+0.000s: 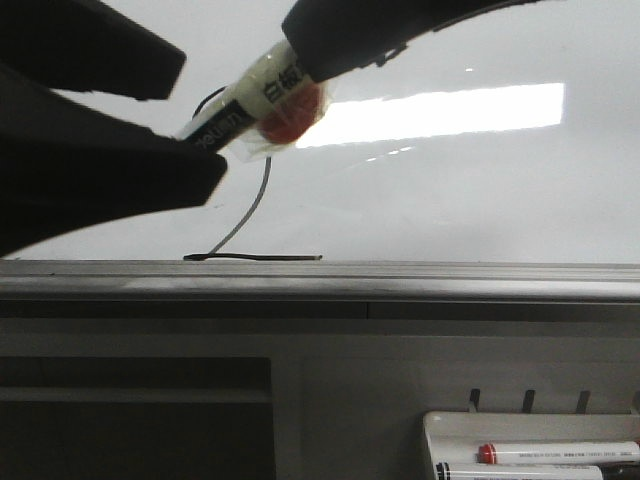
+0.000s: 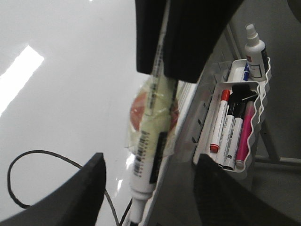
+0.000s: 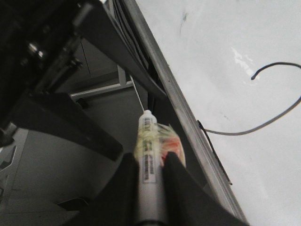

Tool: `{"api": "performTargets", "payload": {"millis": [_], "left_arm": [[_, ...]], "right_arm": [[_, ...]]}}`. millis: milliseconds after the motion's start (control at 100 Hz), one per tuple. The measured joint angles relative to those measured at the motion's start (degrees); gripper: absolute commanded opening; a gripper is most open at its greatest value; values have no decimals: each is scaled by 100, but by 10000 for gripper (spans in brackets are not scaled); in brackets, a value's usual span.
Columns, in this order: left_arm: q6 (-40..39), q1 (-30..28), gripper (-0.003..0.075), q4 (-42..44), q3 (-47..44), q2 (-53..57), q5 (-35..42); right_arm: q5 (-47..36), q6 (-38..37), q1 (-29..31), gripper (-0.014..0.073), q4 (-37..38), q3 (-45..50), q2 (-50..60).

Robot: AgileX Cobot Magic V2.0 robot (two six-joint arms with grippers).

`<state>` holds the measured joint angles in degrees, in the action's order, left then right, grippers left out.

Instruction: Write number 2 on whiteboard

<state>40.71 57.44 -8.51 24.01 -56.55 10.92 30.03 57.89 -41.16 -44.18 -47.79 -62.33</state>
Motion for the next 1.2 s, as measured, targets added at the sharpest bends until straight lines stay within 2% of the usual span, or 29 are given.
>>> {"api": "performTargets", "payload": {"millis": [190, 400, 490, 660, 1080, 1150, 1200], "left_arm": [[9, 0, 386, -25, 0, -287, 478], [9, -132, 377, -400, 0, -301, 504], [9, -192, 281, -455, 0, -301, 462], [9, -204, -24, -444, 0, -301, 226], [23, -204, -20, -254, 0, -301, 50], [23, -204, -20, -254, 0, -301, 50], [23, -204, -20, -254, 0, -301, 50]], "right_arm": [[9, 0, -143, -57, 5, -66, 0], [22, 0, -230, -57, 14, -88, 0], [22, 0, -230, -57, 14, -88, 0], [-62, 0, -230, -57, 19, -88, 0], [-25, 0, -230, -56, 34, -88, -13], [-13, 0, -230, 4, 34, -88, -13], [-1, 0, -230, 136, 34, -88, -13]]}}
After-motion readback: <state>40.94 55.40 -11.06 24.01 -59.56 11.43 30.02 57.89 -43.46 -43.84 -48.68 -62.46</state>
